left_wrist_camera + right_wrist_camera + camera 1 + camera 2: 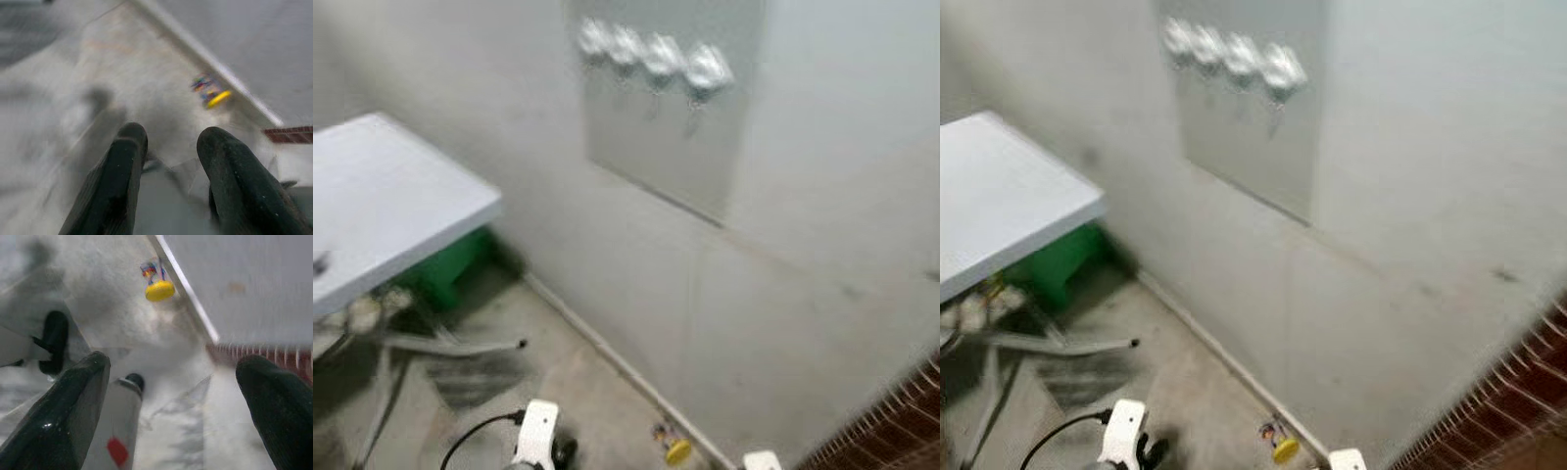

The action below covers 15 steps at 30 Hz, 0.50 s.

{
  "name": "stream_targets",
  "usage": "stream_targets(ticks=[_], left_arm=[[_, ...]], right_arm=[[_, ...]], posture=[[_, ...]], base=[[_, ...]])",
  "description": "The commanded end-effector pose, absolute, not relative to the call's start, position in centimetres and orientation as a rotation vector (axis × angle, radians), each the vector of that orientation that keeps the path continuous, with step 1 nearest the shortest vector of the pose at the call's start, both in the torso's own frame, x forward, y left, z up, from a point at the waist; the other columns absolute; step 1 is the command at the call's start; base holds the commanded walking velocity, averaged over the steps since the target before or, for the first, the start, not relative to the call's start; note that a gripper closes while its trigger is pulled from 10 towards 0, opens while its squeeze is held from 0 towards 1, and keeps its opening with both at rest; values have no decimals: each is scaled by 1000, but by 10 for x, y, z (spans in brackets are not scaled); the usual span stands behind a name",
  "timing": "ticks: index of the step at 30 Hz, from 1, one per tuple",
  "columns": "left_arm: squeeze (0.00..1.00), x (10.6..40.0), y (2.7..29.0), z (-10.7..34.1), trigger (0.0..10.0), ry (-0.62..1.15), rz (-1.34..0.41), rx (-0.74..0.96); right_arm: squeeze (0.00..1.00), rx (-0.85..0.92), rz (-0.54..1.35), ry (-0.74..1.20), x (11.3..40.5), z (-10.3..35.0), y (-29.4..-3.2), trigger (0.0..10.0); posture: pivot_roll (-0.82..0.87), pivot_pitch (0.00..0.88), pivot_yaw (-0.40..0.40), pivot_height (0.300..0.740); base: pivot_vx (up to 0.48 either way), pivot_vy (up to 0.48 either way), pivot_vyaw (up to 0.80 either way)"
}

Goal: Hang keys on a hook

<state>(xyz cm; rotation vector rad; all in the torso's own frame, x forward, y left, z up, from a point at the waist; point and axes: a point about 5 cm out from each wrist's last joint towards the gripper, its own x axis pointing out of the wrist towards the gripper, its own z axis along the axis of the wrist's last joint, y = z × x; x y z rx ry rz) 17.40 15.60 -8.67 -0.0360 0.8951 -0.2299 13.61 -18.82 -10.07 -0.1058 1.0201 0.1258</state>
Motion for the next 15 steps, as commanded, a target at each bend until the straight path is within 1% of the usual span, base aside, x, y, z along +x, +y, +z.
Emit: stream_targets(ticks=[1,15], left_arm=[[0,173,160,-87,10000,909,-209,-29],[0,170,161,-89,10000,929,-205,-21]], right_arm=[[0,-93,130,1022,134,-102,-183,10000],[0,-92,131,1027,133,-102,-184,10000]], posture=[[-44,0,0,740],[-47,0,-1,740]], base=[[0,0,800],[0,0,800]])
